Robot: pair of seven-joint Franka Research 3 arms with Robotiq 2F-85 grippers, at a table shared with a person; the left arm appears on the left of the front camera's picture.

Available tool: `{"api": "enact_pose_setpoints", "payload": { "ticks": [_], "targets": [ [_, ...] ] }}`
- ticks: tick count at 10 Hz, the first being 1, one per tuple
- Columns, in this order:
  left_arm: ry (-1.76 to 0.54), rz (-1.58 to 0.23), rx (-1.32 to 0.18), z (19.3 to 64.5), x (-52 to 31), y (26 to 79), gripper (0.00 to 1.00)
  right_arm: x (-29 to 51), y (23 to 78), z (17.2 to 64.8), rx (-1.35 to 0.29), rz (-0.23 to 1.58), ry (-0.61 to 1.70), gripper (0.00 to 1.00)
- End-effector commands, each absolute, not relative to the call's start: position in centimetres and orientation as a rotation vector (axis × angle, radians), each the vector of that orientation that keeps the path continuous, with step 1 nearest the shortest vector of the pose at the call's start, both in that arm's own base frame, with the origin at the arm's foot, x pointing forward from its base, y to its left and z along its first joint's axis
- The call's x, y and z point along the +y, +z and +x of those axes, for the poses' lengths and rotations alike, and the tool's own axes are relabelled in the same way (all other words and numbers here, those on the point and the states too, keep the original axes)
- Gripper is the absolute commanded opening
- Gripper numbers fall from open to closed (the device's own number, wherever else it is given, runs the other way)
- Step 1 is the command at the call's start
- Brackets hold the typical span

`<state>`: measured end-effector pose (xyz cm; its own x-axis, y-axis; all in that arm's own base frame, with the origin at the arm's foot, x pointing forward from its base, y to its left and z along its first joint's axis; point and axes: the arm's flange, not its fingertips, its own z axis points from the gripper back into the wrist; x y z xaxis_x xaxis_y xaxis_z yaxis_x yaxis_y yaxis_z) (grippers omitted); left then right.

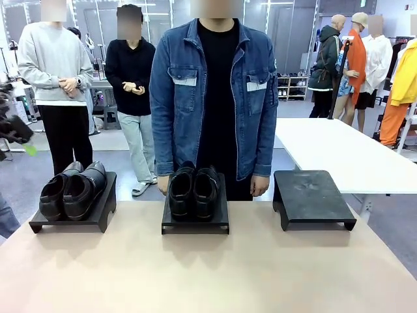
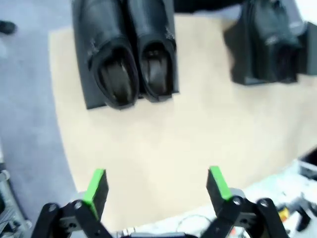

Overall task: Place the shoes on the stand as instructed by the person.
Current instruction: Pick up another pair of Shoes and place it on the Shoes Stand indicated by the person.

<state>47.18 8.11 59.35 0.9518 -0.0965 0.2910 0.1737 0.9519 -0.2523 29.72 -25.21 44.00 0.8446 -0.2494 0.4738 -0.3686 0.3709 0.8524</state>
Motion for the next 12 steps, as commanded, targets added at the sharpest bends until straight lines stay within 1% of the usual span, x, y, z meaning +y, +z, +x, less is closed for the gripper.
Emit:
{"api": "enact_pose_setpoints", "payload": {
  "ticks": [1, 3, 5, 6, 8, 9, 12],
  "targets": [
    [-0.173, -0.497, -0.234, 43.3, 11.6, 59.3, 1.00, -25.2, 44.2, 29.6, -0.605, 1.213, 0.086, 1.00],
    [-0.142, -0.719, -0.278, 39.0, 14.9, 57.7, 1.00, -25.2, 44.2, 29.6, -0.605, 1.213, 0.086, 1.00],
    [-0.109, -0.873, -0.362, 35.4, 16.4, 55.0, 1.00, -25.2, 44.2, 29.6, -0.605, 1.213, 0.086, 1.00],
    [-0.106, -0.956, -0.379, 34.4, 16.6, 53.3, 1.00, -25.2, 44.2, 29.6, -0.605, 1.213, 0.086, 1.00],
    [-0.089, -1.136, -0.367, 33.9, 17.0, 49.4, 1.00, -25.2, 44.2, 29.6, -0.605, 1.213, 0.086, 1.00],
    [-0.093, -1.199, -0.359, 33.8, 17.2, 48.2, 1.00, -25.2, 44.2, 29.6, -0.605, 1.213, 0.086, 1.00],
    [-0.079, -1.306, -0.341, 33.5, 17.1, 45.8, 1.00, -25.2, 44.2, 29.6, -0.605, 1.213, 0.086, 1.00]
  ]
}}
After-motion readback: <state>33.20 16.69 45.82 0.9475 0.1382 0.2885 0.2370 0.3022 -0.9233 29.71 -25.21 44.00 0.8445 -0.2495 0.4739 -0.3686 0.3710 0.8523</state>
